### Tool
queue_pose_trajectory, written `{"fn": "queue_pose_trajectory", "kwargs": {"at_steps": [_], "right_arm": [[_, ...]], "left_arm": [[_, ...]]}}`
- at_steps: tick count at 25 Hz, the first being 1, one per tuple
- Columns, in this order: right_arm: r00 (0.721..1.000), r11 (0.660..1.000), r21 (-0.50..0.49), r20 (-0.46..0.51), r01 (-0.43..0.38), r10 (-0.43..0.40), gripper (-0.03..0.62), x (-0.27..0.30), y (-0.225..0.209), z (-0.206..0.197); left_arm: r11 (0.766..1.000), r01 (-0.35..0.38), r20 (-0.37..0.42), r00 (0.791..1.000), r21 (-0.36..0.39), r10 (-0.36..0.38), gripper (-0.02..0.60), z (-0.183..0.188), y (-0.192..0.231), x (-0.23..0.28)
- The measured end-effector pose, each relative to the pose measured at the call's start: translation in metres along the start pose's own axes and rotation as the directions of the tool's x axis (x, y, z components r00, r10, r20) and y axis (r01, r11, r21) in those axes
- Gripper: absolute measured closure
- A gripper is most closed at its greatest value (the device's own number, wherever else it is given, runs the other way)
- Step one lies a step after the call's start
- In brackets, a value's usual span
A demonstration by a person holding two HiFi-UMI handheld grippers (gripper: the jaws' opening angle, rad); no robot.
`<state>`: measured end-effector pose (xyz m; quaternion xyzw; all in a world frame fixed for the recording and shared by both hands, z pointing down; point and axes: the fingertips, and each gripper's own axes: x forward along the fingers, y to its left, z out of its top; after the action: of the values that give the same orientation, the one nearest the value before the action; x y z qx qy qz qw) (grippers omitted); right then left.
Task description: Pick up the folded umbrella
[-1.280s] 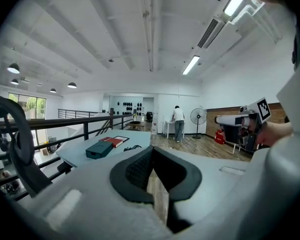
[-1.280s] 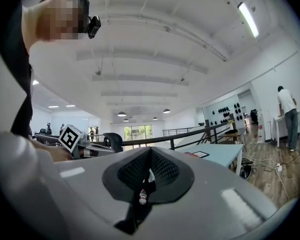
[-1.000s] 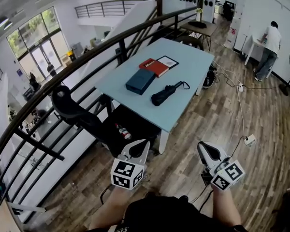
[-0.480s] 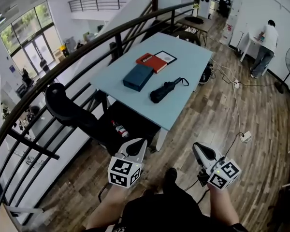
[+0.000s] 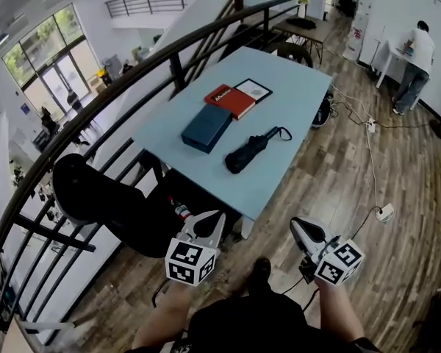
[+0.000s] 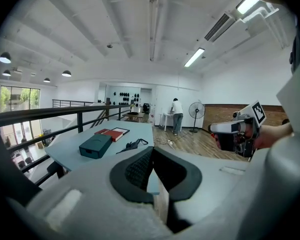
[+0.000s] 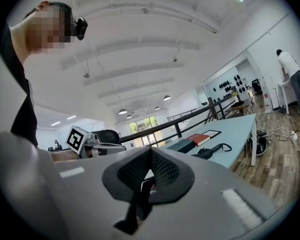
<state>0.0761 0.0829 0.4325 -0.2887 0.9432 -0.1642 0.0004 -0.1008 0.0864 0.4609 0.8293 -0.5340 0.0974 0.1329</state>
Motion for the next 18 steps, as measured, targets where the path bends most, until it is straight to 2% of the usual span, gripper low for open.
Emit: {"fn": "queue_pose_trajectory", "kwargs": {"at_steps": [8, 14, 18], "right_arm": [[1.0, 0.999, 0.026, 0.019, -0.02, 0.02, 0.592, 0.049, -0.108, 0.044], [0.996, 0.996, 0.044, -0.017, -0.082, 0.083, 0.592, 0.076, -0.149, 0.052], [0.996, 0.995, 0.058, -0.04, -0.081, 0.083, 0.592, 0.084, -0.172, 0.055]], "left_arm": [[1.0, -0.01, -0.03, 1.0, 0.022, 0.011, 0.575, 0.036, 0.02, 0.098], [0.999, -0.034, -0.046, 0.998, 0.011, 0.034, 0.575, 0.053, 0.03, 0.148], [0.999, -0.037, -0.027, 0.999, 0.021, 0.038, 0.575, 0.068, 0.034, 0.17]]}}
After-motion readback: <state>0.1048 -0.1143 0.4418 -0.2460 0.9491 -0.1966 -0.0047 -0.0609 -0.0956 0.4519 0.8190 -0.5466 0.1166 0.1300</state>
